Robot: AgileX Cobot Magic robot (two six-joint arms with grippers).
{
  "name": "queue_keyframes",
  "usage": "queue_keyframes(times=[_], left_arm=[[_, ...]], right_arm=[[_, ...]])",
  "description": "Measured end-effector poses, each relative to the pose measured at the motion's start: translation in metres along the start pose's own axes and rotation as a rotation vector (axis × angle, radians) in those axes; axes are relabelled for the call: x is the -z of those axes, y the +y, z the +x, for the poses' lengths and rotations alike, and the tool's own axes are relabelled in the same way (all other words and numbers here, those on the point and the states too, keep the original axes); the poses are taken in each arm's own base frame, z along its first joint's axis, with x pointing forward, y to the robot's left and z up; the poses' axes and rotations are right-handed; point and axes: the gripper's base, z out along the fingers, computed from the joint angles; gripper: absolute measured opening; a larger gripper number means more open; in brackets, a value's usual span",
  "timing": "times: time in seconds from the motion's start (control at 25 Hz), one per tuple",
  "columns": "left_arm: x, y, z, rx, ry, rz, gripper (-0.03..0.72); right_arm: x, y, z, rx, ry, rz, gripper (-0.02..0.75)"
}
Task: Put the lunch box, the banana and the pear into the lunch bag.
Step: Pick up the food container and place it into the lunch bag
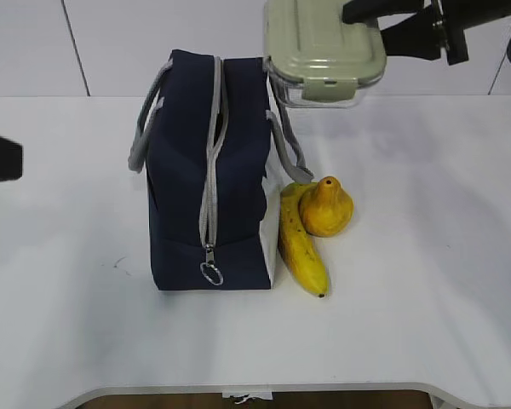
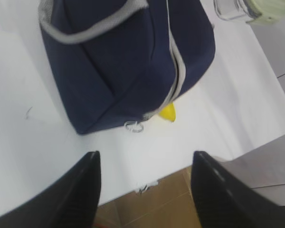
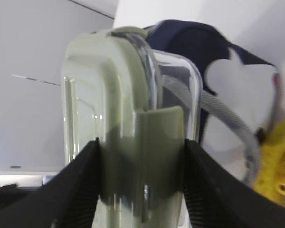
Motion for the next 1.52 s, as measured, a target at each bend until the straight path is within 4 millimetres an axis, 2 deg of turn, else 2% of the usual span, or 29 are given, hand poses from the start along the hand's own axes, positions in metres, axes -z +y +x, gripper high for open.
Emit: queue_keyframes(times=[0.24, 0.4, 0.6, 0.8, 1.08, 1.16, 1.32, 1.36, 1.52], left_arm=[[-0.040, 0.007, -0.046, -0.017, 0.035, 0.048, 0.482], [-0.063, 0.010, -0.077, -0.038, 0.043, 0.074, 0.484], [-0.103, 0.011, -0.103, -0.059, 0.093, 0.104, 0.484], [-0.139, 0.007, -0.111, -0.080, 0.155, 0.133, 0.484], [-0.170, 0.015, -0.105, -0.115, 0.234, 0.103, 0.474], [-0.172, 0.017, -0.104, -0.131, 0.245, 0.088, 0.402], [-0.172, 0.018, -0.104, -0.139, 0.249, 0.081, 0.083], [-0.172, 0.018, -0.104, -0.141, 0.248, 0.081, 0.041], [-0.171, 0.017, -0.104, -0.145, 0.256, 0.085, 0.014]], right_arm=[[-0.013, 0.019, 0.002, 0.028, 0.025, -0.056, 0.393], [-0.015, 0.021, 0.002, 0.028, 0.023, -0.060, 0.393], [-0.016, 0.022, -0.002, 0.016, -0.024, -0.060, 0.393], [-0.018, 0.023, -0.003, 0.008, -0.037, -0.061, 0.393], [-0.018, 0.023, -0.003, 0.006, -0.036, -0.061, 0.393], [-0.018, 0.023, -0.002, 0.005, -0.033, -0.063, 0.393], [-0.020, 0.025, 0.000, 0.006, -0.009, -0.075, 0.393], [-0.022, 0.027, 0.001, 0.008, -0.001, -0.079, 0.393], [-0.037, 0.039, 0.008, 0.027, 0.034, -0.100, 0.393]])
